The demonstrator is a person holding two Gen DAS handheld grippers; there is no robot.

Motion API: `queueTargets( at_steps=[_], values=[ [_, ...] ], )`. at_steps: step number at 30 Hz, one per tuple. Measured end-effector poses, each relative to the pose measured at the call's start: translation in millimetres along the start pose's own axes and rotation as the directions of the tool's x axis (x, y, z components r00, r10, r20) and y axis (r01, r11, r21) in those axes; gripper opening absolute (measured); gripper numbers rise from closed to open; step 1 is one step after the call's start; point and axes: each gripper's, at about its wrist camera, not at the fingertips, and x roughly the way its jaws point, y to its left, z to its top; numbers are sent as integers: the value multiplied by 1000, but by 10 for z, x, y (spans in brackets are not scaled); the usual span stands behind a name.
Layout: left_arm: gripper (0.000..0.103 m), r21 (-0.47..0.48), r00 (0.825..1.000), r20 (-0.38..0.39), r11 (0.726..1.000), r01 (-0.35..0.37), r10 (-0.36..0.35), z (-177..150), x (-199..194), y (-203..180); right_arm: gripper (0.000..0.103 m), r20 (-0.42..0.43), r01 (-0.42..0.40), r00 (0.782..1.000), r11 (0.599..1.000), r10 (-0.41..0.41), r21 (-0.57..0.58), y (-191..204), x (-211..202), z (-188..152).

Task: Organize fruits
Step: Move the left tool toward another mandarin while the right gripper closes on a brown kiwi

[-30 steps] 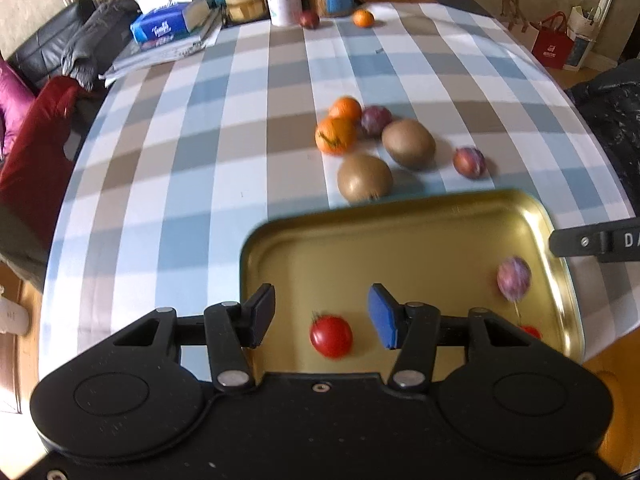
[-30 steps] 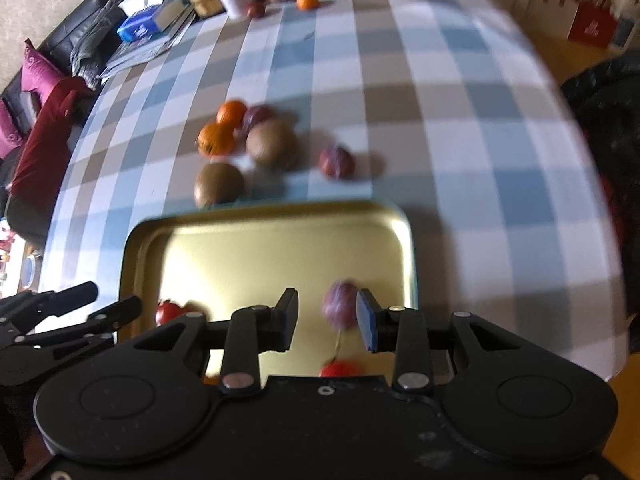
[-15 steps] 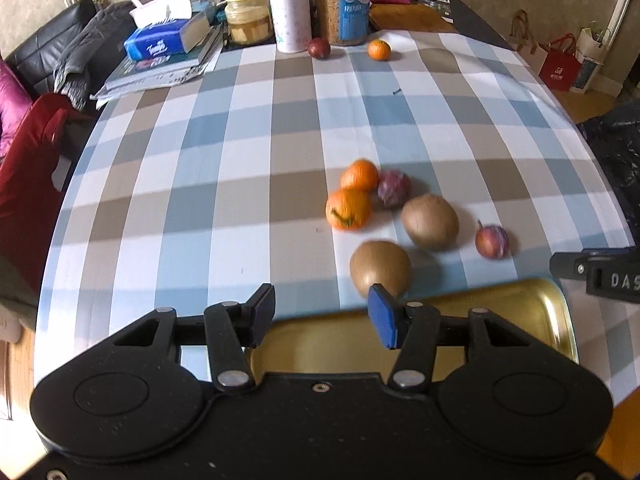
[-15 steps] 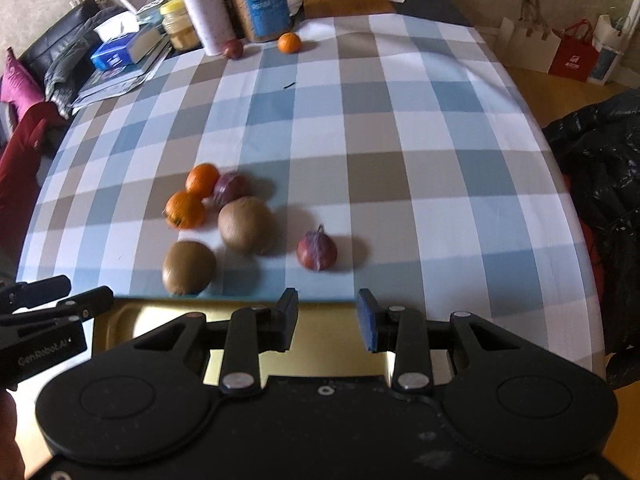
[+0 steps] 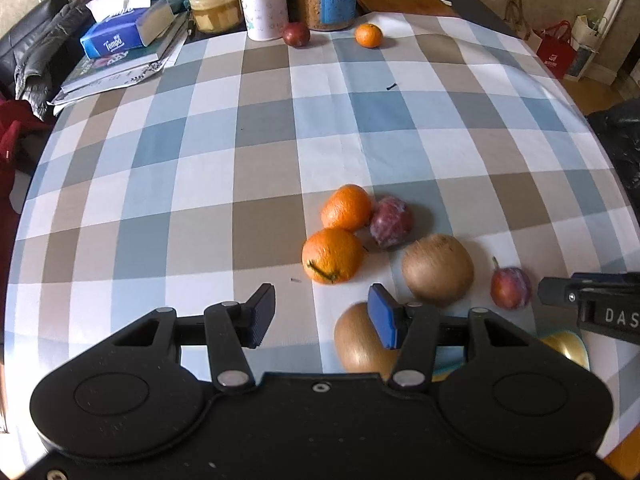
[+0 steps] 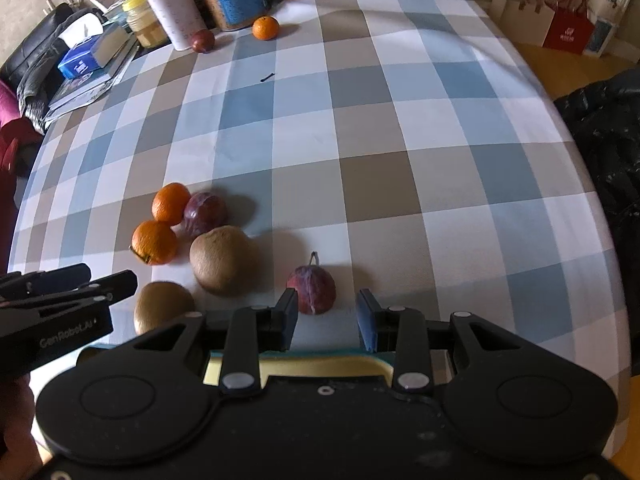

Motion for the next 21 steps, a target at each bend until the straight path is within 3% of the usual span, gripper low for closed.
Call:
queueTargets(
  at_steps=[11,21],
  values=[
    [59,-60,999,-30,998,29,-31,170,319,129,36,-53,-88,995,996,87,-13,141,220,186],
    [59,-76,997,-18,994,79,-81,277,442,178,36,-53,-105,993,994,105,0,238,195,223]
  ],
)
